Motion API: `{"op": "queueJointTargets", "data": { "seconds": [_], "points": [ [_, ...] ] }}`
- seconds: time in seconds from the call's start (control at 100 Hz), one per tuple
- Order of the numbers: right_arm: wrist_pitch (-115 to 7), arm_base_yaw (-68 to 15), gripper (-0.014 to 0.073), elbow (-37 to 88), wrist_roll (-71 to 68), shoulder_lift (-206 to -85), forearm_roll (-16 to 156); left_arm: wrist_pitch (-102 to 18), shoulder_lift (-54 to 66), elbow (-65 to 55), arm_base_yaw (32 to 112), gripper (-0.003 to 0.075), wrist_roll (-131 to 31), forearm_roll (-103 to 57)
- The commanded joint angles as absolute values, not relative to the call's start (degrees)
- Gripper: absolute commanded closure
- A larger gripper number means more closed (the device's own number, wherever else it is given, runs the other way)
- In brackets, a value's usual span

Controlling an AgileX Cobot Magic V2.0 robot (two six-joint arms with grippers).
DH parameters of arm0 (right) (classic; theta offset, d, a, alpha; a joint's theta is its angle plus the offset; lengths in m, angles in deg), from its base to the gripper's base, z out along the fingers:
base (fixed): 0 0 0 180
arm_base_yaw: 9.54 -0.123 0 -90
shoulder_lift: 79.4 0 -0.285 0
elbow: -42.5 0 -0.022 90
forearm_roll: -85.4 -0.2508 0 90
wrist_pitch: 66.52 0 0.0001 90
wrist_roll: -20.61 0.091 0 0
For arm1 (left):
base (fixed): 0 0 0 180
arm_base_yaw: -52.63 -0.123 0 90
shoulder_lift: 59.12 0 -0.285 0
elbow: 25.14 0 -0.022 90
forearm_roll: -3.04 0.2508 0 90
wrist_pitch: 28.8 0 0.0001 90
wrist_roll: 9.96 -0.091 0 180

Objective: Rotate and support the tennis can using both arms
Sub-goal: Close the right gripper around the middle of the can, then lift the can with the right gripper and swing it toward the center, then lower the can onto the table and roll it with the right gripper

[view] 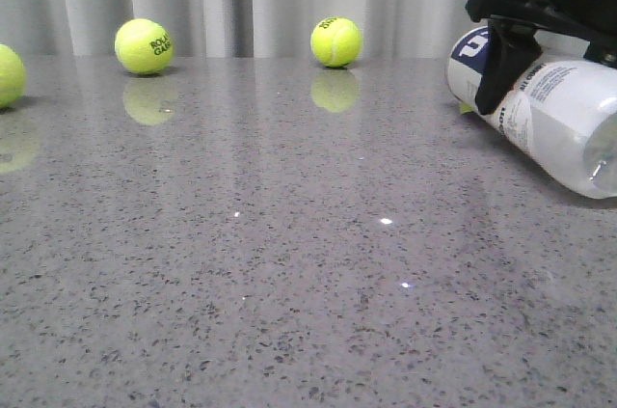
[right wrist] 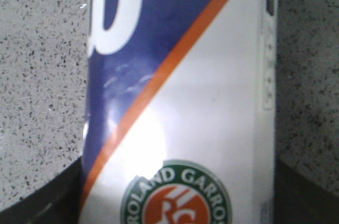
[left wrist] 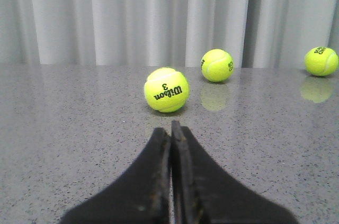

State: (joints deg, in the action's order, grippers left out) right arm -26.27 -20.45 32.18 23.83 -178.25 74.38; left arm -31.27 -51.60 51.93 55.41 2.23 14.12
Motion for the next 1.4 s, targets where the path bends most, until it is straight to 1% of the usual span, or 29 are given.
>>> {"op": "queueJointTargets", "data": {
  "seconds": [0.0,0.05,0.1,0.25,0.37,0.49,0.63,0.64,0.75,0.91,1.18,1.39],
  "points": [
    [-27.9,-20.7,0.0332,34.1,23.1,-174.4,73.8,-26.6,-53.8,54.6,55.1,0.0741,2.4,14.0],
    [-27.7,-20.7,0.0382,34.6,22.3,-173.6,73.8,-26.6,-53.8,54.6,55.1,0.0741,2.4,14.0],
    [-26.4,-21.0,0.0402,35.8,19.5,-172.8,73.8,-26.6,-53.8,54.6,55.1,0.0741,2.4,14.0],
    [-19.8,-23.1,0.0401,42.7,6.9,-172.1,73.1,-26.6,-53.8,54.6,55.1,0.0741,2.4,14.0],
    [-18.0,-25.9,0.0401,48.5,-2.8,-172.6,72.1,-26.6,-53.8,54.6,55.1,0.0741,2.4,14.0],
    [-21.6,-29.5,0.0401,51.1,-15.9,-172.7,71.9,-26.6,-53.8,54.6,55.1,0.0741,2.4,14.0],
    [-27.2,-33.8,0.0401,51.2,-34.8,-173.1,71.7,-26.6,-53.8,54.6,55.1,0.0741,2.4,14.0],
    [-27.5,-34.2,0.0401,51.2,-37.6,-173.3,71.6,-26.6,-53.8,54.6,55.1,0.0741,2.4,14.0],
    [-28.2,-37.2,0.0401,51.2,-50.1,-175.2,71.3,-26.6,-53.8,54.6,55.1,0.0741,2.4,14.0],
    [-25.5,-39.7,0.0401,51.2,-56.0,-179.3,71.2,-26.6,-53.8,54.6,55.1,0.0741,2.4,14.0],
    [-23.7,-39.8,0.0401,51.2,-56.0,-185.2,70.7,-26.6,-53.8,54.6,55.1,0.0741,2.4,14.0],
    [-23.3,-39.8,0.0401,51.2,-56.0,-186.9,68.0,-26.6,-53.8,54.6,55.1,0.0741,2.4,14.0]
  ]
}}
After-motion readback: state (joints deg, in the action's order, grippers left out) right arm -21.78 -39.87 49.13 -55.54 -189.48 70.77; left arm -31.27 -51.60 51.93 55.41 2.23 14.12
